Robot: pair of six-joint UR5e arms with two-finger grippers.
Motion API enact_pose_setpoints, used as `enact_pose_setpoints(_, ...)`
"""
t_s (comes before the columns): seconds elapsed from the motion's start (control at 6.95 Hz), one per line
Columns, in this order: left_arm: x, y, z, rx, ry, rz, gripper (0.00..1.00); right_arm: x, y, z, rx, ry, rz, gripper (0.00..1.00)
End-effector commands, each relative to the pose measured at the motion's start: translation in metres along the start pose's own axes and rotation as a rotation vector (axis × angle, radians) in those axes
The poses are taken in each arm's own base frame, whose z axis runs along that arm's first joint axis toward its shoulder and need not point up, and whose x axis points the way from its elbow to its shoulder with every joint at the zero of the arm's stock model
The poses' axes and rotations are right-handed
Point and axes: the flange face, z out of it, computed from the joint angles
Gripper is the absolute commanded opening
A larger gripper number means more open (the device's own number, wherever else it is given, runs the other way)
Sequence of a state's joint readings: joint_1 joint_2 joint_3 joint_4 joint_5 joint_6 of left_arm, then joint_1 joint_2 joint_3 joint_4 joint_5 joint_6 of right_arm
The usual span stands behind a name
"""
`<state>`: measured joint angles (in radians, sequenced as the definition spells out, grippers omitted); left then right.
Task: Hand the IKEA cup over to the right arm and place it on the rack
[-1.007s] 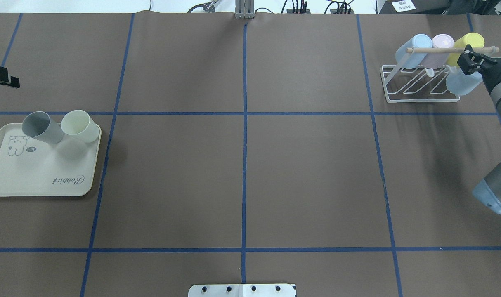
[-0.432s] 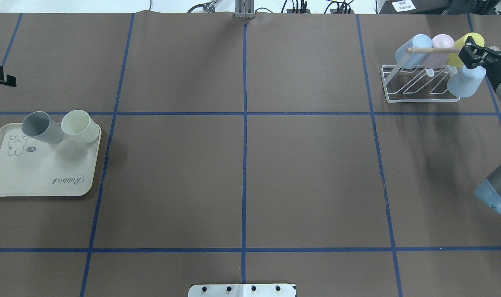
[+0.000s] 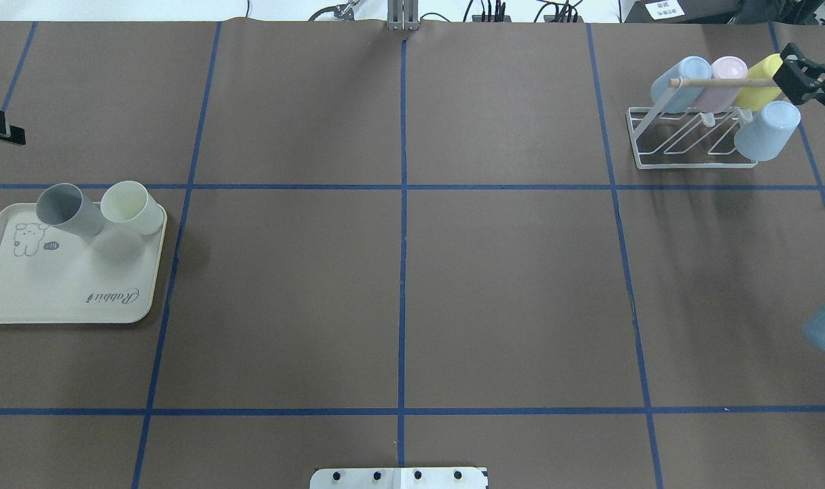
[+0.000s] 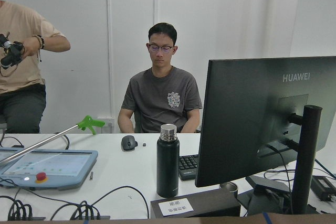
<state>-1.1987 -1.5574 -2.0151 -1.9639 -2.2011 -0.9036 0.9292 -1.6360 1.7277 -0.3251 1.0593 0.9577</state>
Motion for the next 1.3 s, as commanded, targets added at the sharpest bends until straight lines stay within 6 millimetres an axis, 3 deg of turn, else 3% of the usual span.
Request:
enact_pose_setpoints(0.0,-0.027,0.008,0.015,-0.033,-0.04,0.034,1.0,-0.027,-0.028,-0.024,-0.003,-0.093,0.253,1.0)
enact_pose_setpoints(0.29,-0.057,0.011,0.046,-0.106,-0.073,-0.006,1.0,-0.068,-0.044,-0.044,-0.045,-0.2,0.498,1.0)
enact_pose_setpoints(0.58,-0.088,0.009,0.087,-0.195,-0.093,-0.064,1.0,-0.11,-0.045,-0.068,-0.109,-0.293,0.686,1.0)
enact_pose_setpoints(1.01,-0.081,-0.017,0.112,-0.194,-0.109,-0.132,1.0,-0.165,-0.046,-0.078,-0.177,-0.39,0.862,1.0)
enact_pose_setpoints(1.15,-0.081,-0.011,0.126,-0.216,-0.12,-0.13,1.0,-0.178,-0.044,-0.083,-0.197,-0.414,0.88,1.0)
